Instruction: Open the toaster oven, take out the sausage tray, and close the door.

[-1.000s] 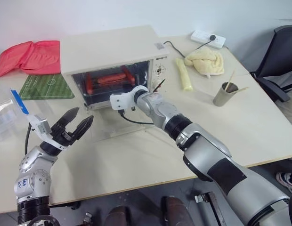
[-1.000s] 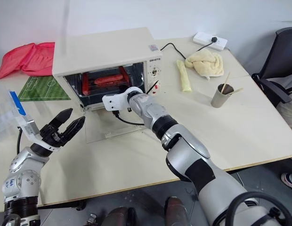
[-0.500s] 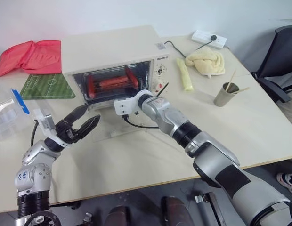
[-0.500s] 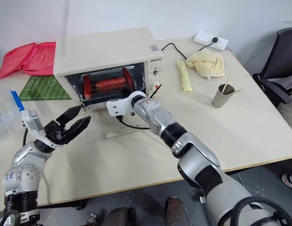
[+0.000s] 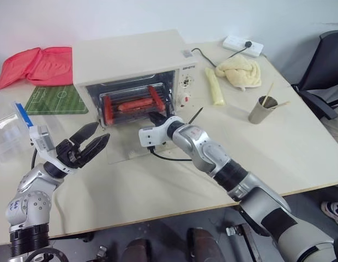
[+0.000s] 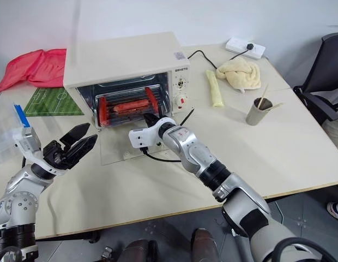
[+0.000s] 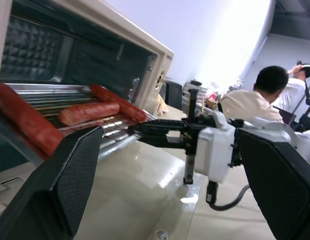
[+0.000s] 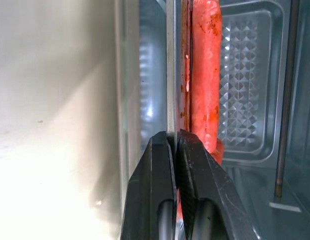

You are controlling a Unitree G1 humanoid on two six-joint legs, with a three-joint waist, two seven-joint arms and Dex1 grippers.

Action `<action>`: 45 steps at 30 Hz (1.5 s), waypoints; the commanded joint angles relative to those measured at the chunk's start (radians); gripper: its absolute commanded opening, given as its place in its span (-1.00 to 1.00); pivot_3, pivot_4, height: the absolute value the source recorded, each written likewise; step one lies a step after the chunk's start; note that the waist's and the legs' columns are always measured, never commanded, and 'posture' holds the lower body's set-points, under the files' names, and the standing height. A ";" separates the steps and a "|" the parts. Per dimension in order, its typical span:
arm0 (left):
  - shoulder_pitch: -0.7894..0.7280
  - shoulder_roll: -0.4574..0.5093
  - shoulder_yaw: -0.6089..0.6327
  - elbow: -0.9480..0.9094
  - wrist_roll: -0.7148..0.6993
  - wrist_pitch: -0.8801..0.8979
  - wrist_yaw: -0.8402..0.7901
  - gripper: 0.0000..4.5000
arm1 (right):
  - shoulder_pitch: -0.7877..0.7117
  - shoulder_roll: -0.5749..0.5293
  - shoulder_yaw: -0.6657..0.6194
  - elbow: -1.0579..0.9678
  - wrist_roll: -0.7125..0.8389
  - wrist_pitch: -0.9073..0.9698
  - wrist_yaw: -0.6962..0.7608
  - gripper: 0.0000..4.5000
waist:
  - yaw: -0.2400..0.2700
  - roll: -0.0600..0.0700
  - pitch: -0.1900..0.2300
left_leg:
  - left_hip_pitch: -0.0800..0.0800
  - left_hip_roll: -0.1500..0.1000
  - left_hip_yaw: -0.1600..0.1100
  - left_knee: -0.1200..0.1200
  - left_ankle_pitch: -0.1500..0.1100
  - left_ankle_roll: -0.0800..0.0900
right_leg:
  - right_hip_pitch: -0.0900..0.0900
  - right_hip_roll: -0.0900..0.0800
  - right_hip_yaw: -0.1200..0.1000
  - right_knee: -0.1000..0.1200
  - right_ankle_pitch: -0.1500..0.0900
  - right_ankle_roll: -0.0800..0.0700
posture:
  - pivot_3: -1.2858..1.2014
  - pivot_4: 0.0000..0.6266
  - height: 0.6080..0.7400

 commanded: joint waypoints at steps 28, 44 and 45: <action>0.098 0.037 0.159 -0.127 -0.258 0.290 0.260 1.00 | 0.274 -0.209 -0.116 -0.582 0.007 -0.075 0.257 -0.99 | 0.021 -0.001 0.000 | 0.000 0.000 0.001 0.001 0.000 0.000 | 0.000 0.000 0.001 -0.001 0.000 0.000 | 0.03 -0.52 1.00; 0.125 0.136 0.169 -0.029 -0.651 0.698 0.611 1.00 | 0.362 -0.250 -0.196 -0.682 0.074 -0.205 0.266 -0.99 | 0.057 -0.001 0.000 | 0.001 0.000 -0.001 0.003 0.000 0.000 | 0.002 0.000 0.003 -0.002 0.000 0.000 | 0.03 -0.52 1.00; 0.122 0.137 0.168 -0.023 -0.670 0.705 0.626 1.00 | 0.364 -0.248 -0.199 -0.683 0.074 -0.208 0.267 -0.99 | 0.057 -0.001 0.000 | 0.001 0.000 -0.001 0.003 0.000 0.000 | 0.002 0.000 0.003 -0.002 0.000 0.000 | 0.03 -0.52 1.00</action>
